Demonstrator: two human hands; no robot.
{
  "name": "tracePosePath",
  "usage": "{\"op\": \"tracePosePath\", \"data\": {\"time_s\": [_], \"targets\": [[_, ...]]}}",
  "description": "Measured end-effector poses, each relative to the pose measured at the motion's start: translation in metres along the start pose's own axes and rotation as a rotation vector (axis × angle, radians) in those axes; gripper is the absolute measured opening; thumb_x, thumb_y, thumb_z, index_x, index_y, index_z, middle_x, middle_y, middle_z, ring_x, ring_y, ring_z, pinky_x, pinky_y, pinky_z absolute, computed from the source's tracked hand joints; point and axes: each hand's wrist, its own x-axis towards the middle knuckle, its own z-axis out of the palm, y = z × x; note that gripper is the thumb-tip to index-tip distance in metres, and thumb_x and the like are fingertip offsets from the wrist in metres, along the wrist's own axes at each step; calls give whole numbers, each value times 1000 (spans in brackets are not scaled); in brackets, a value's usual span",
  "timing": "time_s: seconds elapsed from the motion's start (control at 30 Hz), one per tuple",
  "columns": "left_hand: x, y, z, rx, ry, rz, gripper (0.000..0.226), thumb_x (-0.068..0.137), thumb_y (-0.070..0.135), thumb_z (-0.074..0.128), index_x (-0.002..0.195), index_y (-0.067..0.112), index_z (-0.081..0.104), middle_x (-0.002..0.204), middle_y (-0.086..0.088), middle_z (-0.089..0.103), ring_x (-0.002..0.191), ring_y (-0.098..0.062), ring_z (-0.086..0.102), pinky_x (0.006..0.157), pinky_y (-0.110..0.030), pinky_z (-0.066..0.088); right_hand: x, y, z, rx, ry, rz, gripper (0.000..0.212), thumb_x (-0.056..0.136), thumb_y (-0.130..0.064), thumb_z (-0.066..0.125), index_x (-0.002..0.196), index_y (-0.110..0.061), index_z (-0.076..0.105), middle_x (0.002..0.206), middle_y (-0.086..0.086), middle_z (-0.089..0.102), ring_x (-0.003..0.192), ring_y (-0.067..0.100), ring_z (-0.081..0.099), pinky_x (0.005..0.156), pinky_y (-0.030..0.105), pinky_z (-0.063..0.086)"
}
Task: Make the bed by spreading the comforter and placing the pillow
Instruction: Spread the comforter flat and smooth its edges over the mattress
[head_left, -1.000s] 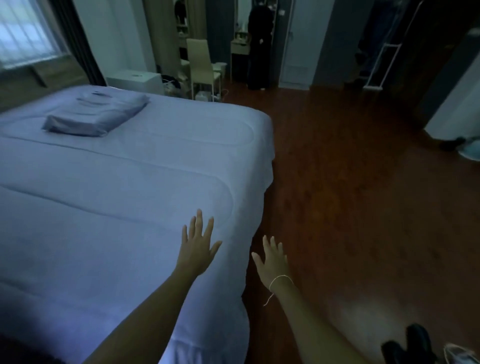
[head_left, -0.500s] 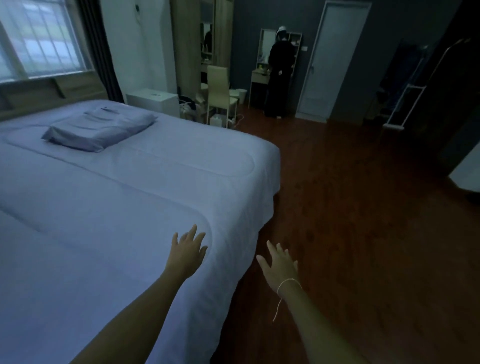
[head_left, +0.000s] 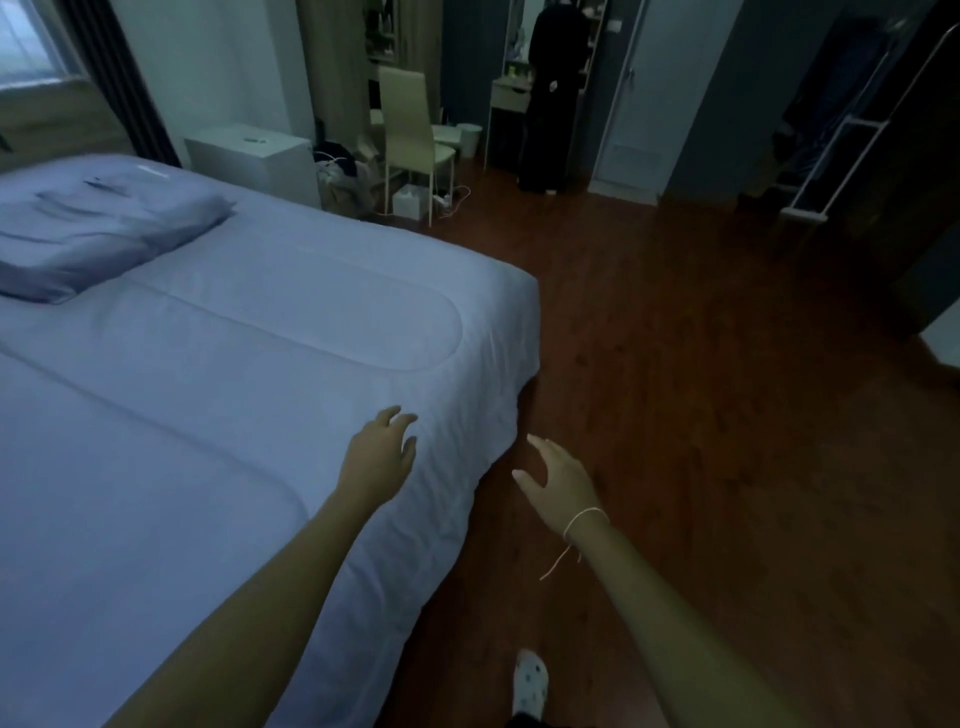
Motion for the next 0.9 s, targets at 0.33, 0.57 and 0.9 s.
{"op": "tracePosePath", "data": {"time_s": [0.33,0.57,0.9], "targets": [[225,45,67,-1,23,-166,40,95,26,49,134,13,49,145,-13,41,125,-31,48,100,-42,42,267,80,-72,8,-163,-22,65,88,-39,56,146,-27,29,154,1,29,139,21,30,115,43,29],[350,40,111,3,21,-265,39,92,24,56,129,12,54,142,-18,45,120,-37,52,98,-45,44,443,84,-76,-15,-272,-100,65,87,-33,58,145,-25,30,151,3,34,137,24,34,113,45,33],[607,-8,162,-23,-33,-422,50,94,30,50,141,14,40,153,-18,28,136,-35,35,108,-47,35,704,95,-104,-184,-382,-98,67,88,-25,59,147,-22,27,151,6,34,138,27,34,114,41,31]]}}
